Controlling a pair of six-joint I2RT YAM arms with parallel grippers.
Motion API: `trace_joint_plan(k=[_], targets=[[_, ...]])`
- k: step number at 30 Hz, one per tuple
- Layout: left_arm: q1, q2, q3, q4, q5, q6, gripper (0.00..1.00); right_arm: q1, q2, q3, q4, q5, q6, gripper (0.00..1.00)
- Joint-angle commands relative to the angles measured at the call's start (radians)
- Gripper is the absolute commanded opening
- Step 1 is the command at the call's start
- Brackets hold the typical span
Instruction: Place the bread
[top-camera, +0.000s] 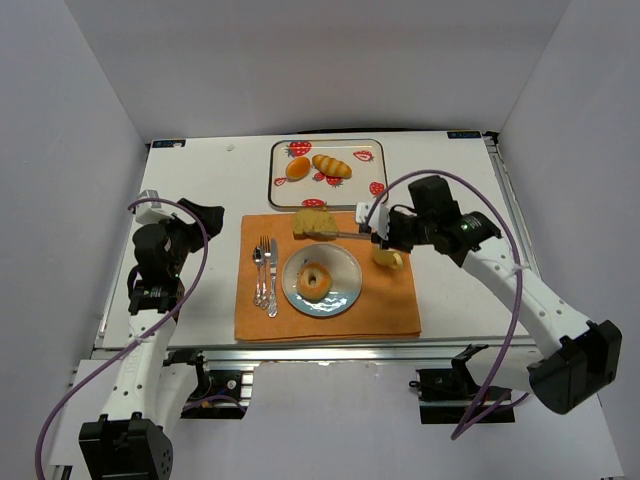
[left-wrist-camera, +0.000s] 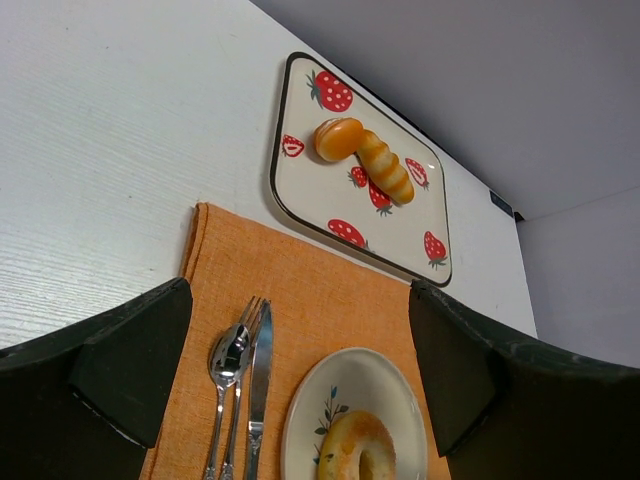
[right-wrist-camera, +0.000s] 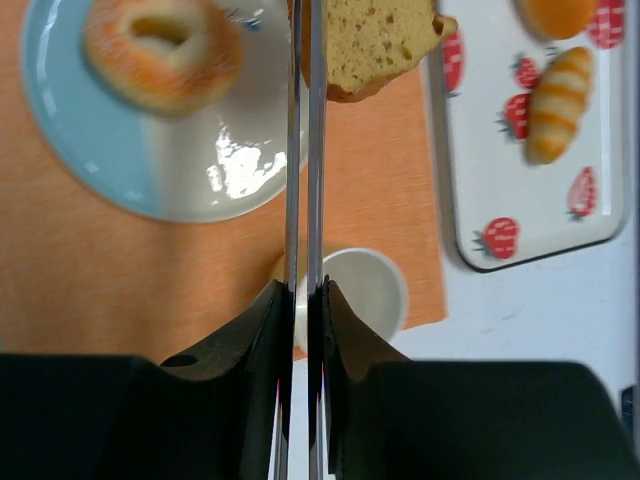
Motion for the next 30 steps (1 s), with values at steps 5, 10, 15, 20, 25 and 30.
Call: trace_joint_plan(k=[5, 10, 15, 20, 25, 30], targets=[[-0.004, 0.027, -0.001, 0.051, 0.017, 0.005, 0.98, 0.0, -0.085, -0.119, -0.071, -0.073, -0.062, 0.04], [-0.004, 0.033, 0.002, 0.056, 0.023, 0.003, 0.98, 0.006, -0.095, -0.14, -0.101, -0.096, -0.079, 0.07], [-0.004, 0.019, -0.012, 0.057, 0.019, -0.005, 0.98, 0.028, -0.088, -0.16, -0.11, -0.093, -0.094, 0.21], [-0.003, 0.002, -0.015, 0.045, 0.009, -0.005, 0.98, 0.029, -0.084, -0.156, -0.12, -0.101, -0.096, 0.32], [-0.004, 0.005, -0.014, 0.045, 0.011, -0.005, 0.98, 0.029, -0.094, -0.136, -0.132, -0.114, -0.091, 0.4], [-0.004, 0.009, -0.006, 0.043, 0.014, -0.001, 0.98, 0.028, -0.108, -0.111, -0.144, -0.145, -0.074, 0.45]])
